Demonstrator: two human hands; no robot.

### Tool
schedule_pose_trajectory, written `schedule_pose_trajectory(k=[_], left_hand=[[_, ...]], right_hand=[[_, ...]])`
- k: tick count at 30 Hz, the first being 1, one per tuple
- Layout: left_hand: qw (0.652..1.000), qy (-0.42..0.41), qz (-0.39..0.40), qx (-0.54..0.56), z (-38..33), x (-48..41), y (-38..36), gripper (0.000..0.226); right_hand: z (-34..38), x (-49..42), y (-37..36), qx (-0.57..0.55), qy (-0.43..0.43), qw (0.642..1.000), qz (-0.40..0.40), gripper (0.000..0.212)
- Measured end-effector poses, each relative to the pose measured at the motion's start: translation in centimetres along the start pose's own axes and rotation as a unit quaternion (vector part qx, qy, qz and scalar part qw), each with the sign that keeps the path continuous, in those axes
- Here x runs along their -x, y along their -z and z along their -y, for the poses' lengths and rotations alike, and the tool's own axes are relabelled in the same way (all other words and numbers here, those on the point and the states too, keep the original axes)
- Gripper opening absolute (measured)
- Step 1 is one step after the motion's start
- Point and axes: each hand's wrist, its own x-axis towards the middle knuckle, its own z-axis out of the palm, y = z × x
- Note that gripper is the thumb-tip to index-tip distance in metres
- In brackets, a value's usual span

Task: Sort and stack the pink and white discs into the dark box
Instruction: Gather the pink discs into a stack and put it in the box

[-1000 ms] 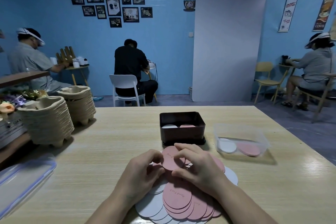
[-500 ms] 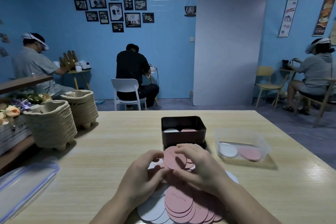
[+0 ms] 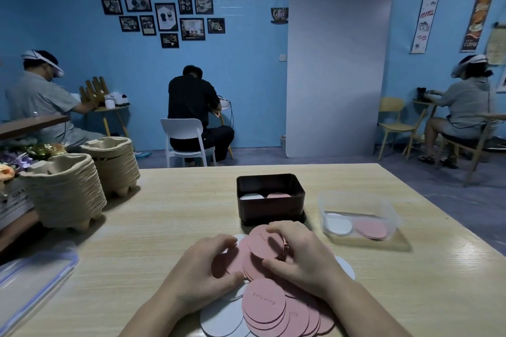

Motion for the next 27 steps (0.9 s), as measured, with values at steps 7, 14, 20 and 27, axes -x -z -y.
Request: schedule_pose_trajectory(k=[7, 14, 20, 27], left_hand=[[0.996, 0.051, -0.074, -0.026, 0.6, 1.3, 1.3, 0.062], [0.985, 0.054, -0.164, 0.027, -0.4, 0.5, 1.5, 0.057], [0.995, -0.042, -0.088, -0.013, -2.2, -0.6, -0.4, 0.058], [0.992, -0.081, -0.077, -0.052, -1.4, -0.7, -1.2, 0.053]], right_hand=[[-0.3, 0.2, -0.2, -0.003, -0.005, 1.000, -0.005, 0.050], [-0.5, 0.2, -0.4, 0.007, -0.008, 1.000, -0.006, 0.044], [-0.1, 0.2, -0.2, -0.006, 0.010, 1.000, -0.028, 0.047], [-0.2, 0.3, -0.4, -0.007, 0.033, 0.999, -0.014, 0.055]])
